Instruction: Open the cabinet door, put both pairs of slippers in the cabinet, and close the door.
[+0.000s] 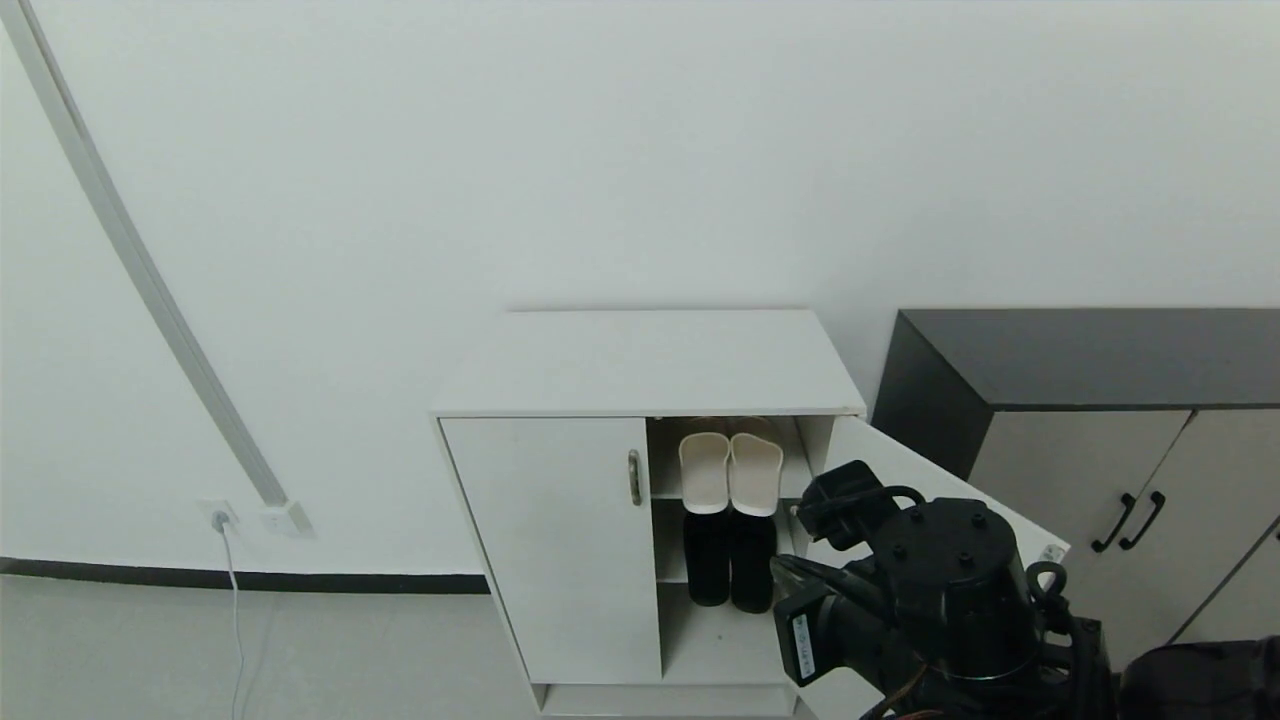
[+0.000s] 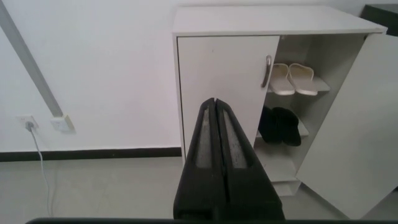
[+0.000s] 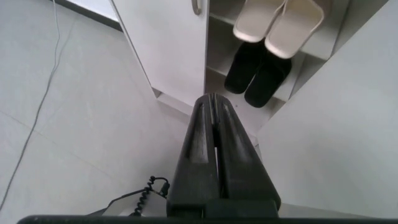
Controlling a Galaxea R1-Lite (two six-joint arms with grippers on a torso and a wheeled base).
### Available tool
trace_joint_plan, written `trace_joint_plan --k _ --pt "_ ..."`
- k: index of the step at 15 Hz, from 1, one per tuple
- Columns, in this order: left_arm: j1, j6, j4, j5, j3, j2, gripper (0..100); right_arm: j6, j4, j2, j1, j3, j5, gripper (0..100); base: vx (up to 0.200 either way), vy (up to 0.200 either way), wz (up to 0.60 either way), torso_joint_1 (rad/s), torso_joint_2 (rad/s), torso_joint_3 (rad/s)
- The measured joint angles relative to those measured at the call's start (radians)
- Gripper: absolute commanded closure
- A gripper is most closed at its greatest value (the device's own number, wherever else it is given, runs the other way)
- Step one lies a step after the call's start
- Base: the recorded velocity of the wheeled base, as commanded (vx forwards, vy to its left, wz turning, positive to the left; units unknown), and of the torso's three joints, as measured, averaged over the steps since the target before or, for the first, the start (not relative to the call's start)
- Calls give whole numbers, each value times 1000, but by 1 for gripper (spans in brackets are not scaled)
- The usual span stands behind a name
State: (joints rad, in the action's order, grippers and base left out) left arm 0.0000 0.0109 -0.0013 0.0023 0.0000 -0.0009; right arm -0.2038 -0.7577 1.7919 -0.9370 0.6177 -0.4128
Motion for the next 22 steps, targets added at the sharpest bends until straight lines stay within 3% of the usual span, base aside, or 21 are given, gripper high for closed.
trace_joint_plan --k 6,14,22 --pt "0 0 0 -1 0 0 100 0 -15 10 10 -2 4 100 0 0 0 179 -389 -214" --pt "0 0 0 0 0 0 100 3 -49 30 16 -13 3 100 0 0 0 12 -27 -13" --pt "0 0 0 -1 0 0 100 2 -54 34 20 -15 4 100 0 0 -525 3 1 1"
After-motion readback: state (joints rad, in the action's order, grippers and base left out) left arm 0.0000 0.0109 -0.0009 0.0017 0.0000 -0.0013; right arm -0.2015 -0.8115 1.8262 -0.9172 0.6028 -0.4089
